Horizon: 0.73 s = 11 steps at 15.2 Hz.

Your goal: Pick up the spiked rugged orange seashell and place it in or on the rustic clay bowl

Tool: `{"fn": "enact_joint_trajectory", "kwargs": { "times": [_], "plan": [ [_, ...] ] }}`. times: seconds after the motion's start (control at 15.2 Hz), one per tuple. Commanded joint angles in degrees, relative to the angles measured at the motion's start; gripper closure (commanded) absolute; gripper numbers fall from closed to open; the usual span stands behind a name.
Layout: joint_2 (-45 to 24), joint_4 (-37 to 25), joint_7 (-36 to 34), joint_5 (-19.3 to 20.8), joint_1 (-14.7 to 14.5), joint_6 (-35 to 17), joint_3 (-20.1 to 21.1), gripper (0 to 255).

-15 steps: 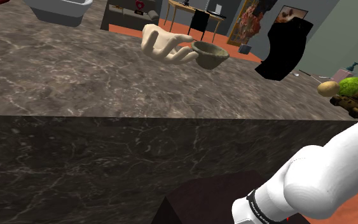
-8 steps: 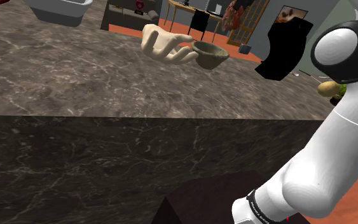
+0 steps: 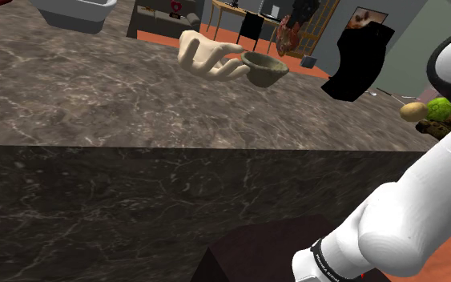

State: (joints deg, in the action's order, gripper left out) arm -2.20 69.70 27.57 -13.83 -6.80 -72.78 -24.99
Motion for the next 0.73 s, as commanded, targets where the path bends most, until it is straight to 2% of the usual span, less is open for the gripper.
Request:
{"fn": "enact_joint_trajectory", "kwargs": {
  "times": [0.0,0.33,0.66],
  "plan": [
    [1.5,3.48,-0.05,0.83,-0.47,-2.25,0.35,255],
    [4.39,10.97,0.0,2.31,-1.11,-7.22,1.02,255],
    [4.66,11.74,0.01,2.44,-1.15,-7.74,1.09,255]
  ]
}}
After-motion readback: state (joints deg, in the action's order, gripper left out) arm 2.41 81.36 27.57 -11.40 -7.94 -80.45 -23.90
